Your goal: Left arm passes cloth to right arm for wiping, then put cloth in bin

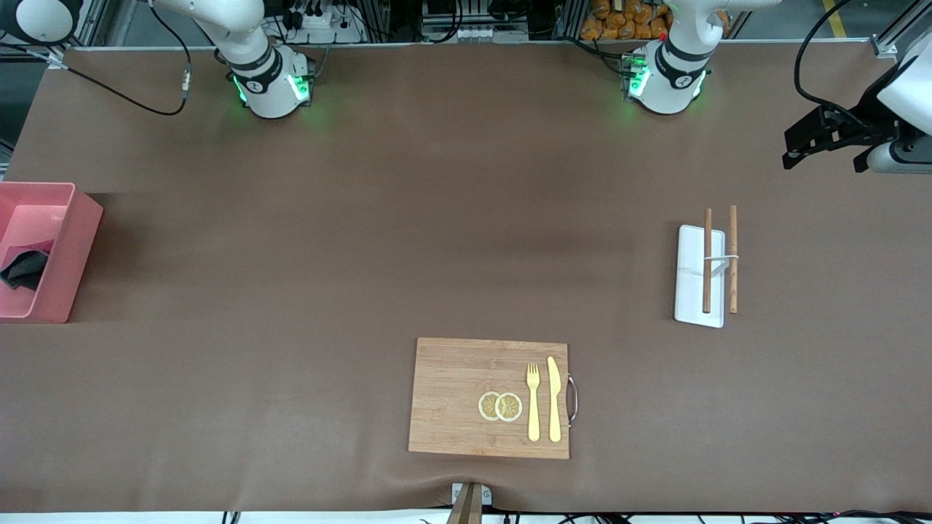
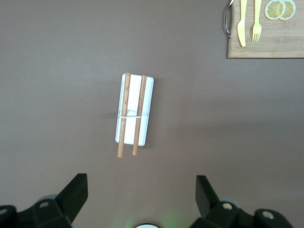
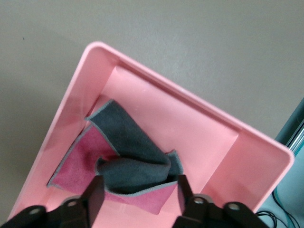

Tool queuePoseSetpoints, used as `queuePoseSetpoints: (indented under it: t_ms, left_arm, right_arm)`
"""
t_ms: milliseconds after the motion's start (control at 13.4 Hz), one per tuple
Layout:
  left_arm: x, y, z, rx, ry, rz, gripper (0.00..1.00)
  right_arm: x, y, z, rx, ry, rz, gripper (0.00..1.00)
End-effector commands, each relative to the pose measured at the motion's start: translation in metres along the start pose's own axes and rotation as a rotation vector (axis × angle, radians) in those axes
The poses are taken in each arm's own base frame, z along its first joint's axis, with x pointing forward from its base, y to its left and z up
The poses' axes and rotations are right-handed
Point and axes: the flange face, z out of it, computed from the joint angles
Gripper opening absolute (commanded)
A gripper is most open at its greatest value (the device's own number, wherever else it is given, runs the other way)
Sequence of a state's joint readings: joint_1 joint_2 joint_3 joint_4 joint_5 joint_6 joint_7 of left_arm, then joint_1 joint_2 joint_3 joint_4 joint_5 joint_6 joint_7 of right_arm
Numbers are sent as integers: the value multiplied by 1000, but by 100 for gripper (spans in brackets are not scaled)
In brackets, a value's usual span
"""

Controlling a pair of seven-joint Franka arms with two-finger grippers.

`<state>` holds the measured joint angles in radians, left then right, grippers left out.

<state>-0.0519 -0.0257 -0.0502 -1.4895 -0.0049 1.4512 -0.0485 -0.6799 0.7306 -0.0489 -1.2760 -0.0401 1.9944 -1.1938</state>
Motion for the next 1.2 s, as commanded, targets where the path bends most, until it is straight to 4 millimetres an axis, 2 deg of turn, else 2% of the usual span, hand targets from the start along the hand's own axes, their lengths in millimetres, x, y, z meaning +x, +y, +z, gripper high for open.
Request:
queuePoseSetpoints:
  t_ms: [0,150,300,449,599,749,899,1048,1123]
  left_arm:
    - [-4,-1,-8,-12,13,-12,100]
    - [-3,-1,-7,-11,15,-11,100]
    - [-2,-1,-7,-9,17,-11,100]
    - [-1,-1,-8,-8,26,-11,100]
    - [-1,-3,-8,-8,26,-14,100]
    - [-1,-3,-8,-8,26,-14,100]
    - [-1,-2,-7,-7,25,-12,100]
    - [-1,-3,-8,-2,26,3,100]
    - [-1,-4,-8,-2,26,3,100]
  right_arm:
    - [27,-9,-24,1,61,-36,100]
    - [59,-25,-41,20,93,-74,100]
    - [81,-46,-54,92,89,9,100]
    - [117,-78,-101,97,94,80,100]
    - [148,-110,-130,97,88,171,100]
    - [181,-152,-136,155,15,242,100]
    - [214,-196,-156,151,-16,330,100]
    - [235,-252,-179,145,-69,418,100]
    - [238,-281,-184,134,-88,472,100]
